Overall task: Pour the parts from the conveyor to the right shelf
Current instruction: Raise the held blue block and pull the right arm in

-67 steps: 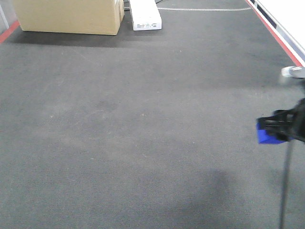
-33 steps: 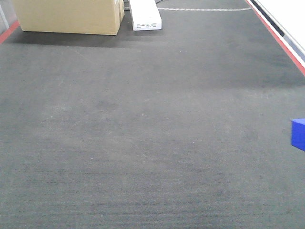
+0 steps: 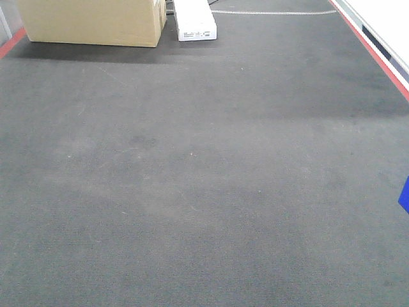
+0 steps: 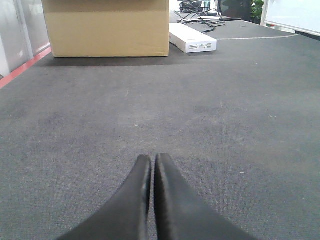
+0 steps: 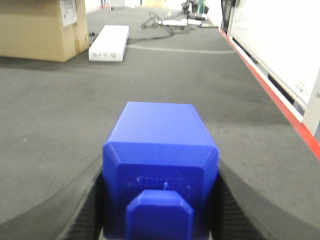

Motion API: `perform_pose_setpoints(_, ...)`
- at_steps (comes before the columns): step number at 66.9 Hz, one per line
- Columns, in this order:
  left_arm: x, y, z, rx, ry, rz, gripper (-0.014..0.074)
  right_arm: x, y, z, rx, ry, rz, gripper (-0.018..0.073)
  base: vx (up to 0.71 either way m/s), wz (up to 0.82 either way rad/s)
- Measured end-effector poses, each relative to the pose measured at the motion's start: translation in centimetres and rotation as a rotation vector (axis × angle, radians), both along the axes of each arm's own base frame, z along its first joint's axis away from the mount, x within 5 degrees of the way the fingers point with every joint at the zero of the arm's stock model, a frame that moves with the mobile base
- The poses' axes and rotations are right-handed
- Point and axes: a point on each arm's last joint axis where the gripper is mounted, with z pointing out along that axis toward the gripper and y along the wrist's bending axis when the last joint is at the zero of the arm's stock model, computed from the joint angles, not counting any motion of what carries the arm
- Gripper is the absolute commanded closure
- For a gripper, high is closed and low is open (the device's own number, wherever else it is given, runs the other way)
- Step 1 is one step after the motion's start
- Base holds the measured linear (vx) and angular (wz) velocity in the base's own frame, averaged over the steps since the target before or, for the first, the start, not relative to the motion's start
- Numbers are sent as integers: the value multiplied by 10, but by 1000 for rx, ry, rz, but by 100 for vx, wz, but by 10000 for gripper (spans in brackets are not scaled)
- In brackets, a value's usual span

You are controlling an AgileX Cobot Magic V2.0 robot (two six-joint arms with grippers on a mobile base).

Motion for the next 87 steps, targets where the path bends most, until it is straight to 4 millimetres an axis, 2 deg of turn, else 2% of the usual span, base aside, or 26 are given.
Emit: perform_pose_setpoints(87,0,0,0,0,0,0,603,0,0,2,1,-25,-2,561,-1,-1)
